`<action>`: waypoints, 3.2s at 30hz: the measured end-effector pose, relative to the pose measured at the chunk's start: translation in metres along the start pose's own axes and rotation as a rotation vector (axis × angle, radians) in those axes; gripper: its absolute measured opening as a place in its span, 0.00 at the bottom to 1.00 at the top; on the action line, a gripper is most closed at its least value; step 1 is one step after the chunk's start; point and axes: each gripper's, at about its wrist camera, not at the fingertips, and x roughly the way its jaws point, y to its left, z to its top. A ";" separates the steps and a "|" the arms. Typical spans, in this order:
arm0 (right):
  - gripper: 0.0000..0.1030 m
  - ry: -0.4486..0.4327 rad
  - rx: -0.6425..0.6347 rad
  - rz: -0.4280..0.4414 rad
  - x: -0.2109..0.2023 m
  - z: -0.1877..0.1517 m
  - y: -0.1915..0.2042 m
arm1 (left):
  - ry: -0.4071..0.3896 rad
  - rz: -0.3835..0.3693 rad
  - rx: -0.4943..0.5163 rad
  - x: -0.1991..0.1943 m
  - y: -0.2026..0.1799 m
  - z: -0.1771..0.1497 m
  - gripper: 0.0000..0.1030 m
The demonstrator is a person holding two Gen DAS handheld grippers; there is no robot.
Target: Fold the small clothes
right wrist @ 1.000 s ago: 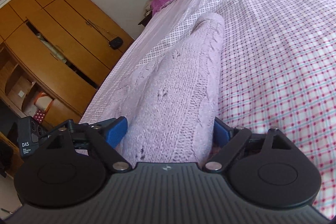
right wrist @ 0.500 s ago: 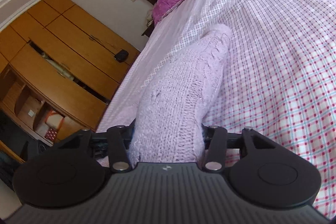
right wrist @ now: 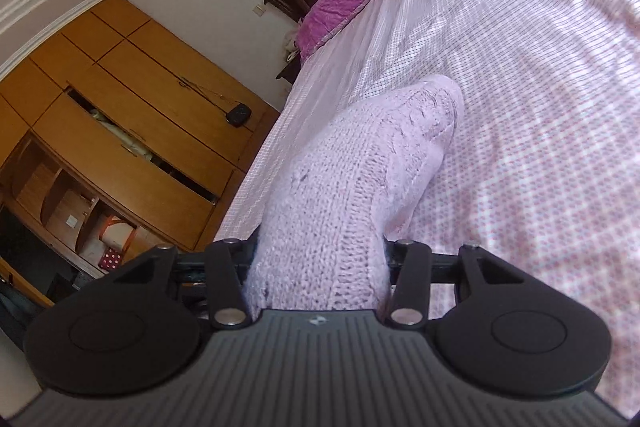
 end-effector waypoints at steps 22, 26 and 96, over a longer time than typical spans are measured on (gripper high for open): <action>0.63 0.032 -0.075 -0.228 -0.071 -0.110 -0.032 | 0.016 0.320 0.302 -0.022 -0.023 -0.090 0.54; 0.65 0.006 -0.127 -0.270 -0.086 -0.116 -0.021 | -0.019 0.355 0.327 -0.042 -0.027 -0.104 0.54; 1.00 0.094 -0.453 -0.607 -0.092 -0.210 -0.005 | 0.030 0.688 0.566 -0.019 -0.043 -0.216 0.96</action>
